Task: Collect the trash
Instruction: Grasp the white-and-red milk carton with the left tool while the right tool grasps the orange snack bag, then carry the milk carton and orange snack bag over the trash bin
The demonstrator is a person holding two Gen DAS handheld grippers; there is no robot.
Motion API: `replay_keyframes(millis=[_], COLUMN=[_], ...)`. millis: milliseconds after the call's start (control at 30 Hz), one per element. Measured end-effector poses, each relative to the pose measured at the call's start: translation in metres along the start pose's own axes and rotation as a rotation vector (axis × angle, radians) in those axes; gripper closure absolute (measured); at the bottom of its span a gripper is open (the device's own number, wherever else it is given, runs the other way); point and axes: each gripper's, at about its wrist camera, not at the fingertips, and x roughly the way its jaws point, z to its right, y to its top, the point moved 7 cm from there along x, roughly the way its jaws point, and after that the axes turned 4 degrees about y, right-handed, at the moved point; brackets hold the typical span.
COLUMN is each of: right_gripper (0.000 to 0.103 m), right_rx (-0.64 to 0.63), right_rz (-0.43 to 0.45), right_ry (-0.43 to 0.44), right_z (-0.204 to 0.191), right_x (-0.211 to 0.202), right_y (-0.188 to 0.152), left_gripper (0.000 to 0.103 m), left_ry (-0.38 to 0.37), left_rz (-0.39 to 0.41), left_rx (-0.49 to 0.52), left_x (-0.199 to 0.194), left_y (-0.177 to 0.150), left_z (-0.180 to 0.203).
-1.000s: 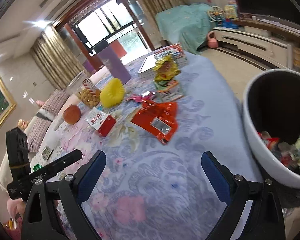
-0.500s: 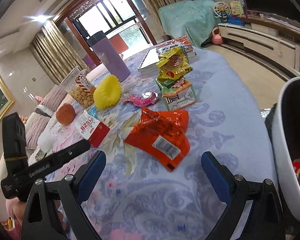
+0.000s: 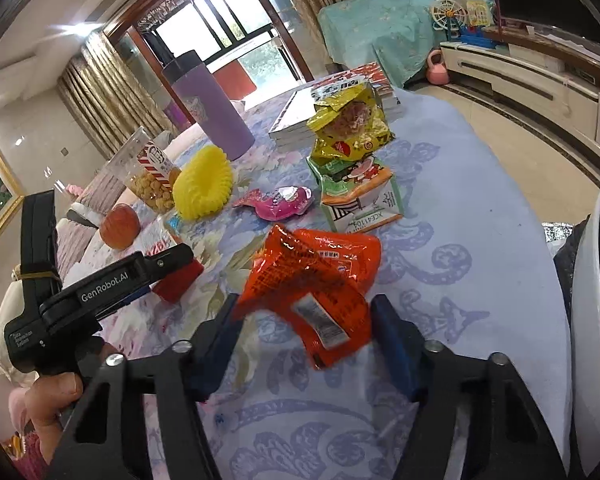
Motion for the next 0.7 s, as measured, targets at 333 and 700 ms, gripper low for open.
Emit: replay_keyframes(millis=[333, 700], right_gripper=[0.08, 0.081], right_rx=[0.009, -0.014], right_rz=[0.032, 0.051], right_ry=[0.015, 0.012], right_z=[0.0, -0.01], right_x=[-0.016, -0.04], right_y=[-0.004, -0.016], left_gripper=[0.045, 0.045], left_ry=[-0.091, -0.156], left_rz=[-0.005, 0.008], left_rx=[0.093, 0.214], left_x=[-0.041, -0.09], left_y=[-0.027, -0.063], left_z=[-0.013, 0.002])
